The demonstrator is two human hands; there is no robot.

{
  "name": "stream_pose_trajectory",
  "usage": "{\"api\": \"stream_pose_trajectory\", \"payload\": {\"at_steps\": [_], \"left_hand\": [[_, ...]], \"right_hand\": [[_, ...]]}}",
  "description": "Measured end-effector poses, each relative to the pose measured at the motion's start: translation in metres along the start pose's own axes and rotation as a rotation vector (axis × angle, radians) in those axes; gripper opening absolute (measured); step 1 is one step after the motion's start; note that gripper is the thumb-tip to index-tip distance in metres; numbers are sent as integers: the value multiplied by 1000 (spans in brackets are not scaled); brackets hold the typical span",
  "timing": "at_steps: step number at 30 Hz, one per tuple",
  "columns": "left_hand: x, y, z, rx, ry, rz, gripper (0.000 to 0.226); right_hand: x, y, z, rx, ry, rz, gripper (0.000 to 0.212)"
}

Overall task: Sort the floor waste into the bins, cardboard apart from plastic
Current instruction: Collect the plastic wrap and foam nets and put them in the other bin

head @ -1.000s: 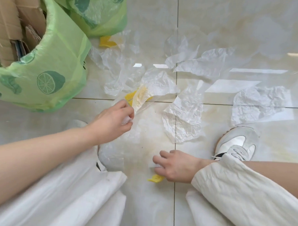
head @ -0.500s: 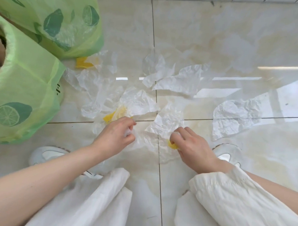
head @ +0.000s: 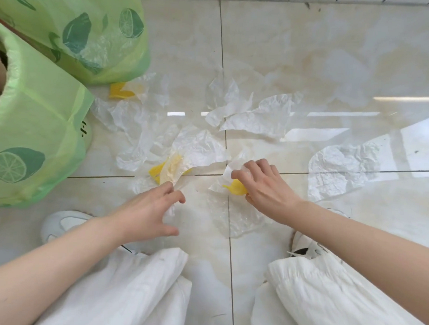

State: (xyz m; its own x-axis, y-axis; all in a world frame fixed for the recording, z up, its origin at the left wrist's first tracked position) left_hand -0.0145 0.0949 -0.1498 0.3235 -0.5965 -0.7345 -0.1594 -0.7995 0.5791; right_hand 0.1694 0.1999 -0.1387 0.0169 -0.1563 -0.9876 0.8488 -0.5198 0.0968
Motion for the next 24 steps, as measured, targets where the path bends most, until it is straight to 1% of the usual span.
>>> {"api": "stream_pose_trajectory", "payload": {"at_steps": [2, 3, 6, 9, 11, 14, 15, 18, 21, 22, 24], "left_hand": [[9, 7, 7, 38, -79, -1, 75], [15, 9, 11, 46, -96, -1, 79], [29, 12, 22, 32, -59, 19, 82], [30, 7, 29, 39, 0, -33, 75], [27, 2, 31, 59, 54, -96, 63], [26, -4, 36, 63, 107, -134, 43], [27, -5, 38, 64, 124, -141, 36], [29, -7, 39, 93, 172, -156, 17], [33, -8, 40, 119, 156, -174, 17], [32, -7, 38, 135, 141, -188, 19], [32, -5, 33, 178, 91, -208, 31]], "right_hand": [[13, 0, -2, 21, 53, 79, 68], [20, 1, -3, 22, 47, 132, 70], [37, 8, -1, -13, 9, 266, 83], [40, 9, 1, -33, 69, 301, 89], [41, 7, 3, -27, 86, 288, 81], [38, 2, 7, 8, 97, 228, 60], [37, 0, 8, 18, 94, 211, 57], [39, -1, 13, 35, 50, 184, 58], [43, 1, 13, 52, 60, 159, 63], [44, 1, 12, 54, 65, 157, 67], [44, 2, 10, 49, 62, 150, 71]]}}
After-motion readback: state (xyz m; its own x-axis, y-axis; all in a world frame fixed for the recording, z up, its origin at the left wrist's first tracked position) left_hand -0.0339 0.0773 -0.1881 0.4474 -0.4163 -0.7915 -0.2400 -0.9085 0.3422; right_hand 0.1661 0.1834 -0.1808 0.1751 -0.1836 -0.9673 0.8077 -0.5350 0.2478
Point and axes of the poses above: each hand's wrist, its own y-axis away from the middle knuckle, its own x-axis out of the palm, z = x × y, the point moved 8 cm from there along -y, towards the middle knuckle, and after that the axes turned 4 degrees about -x, right-handed, at the moved point
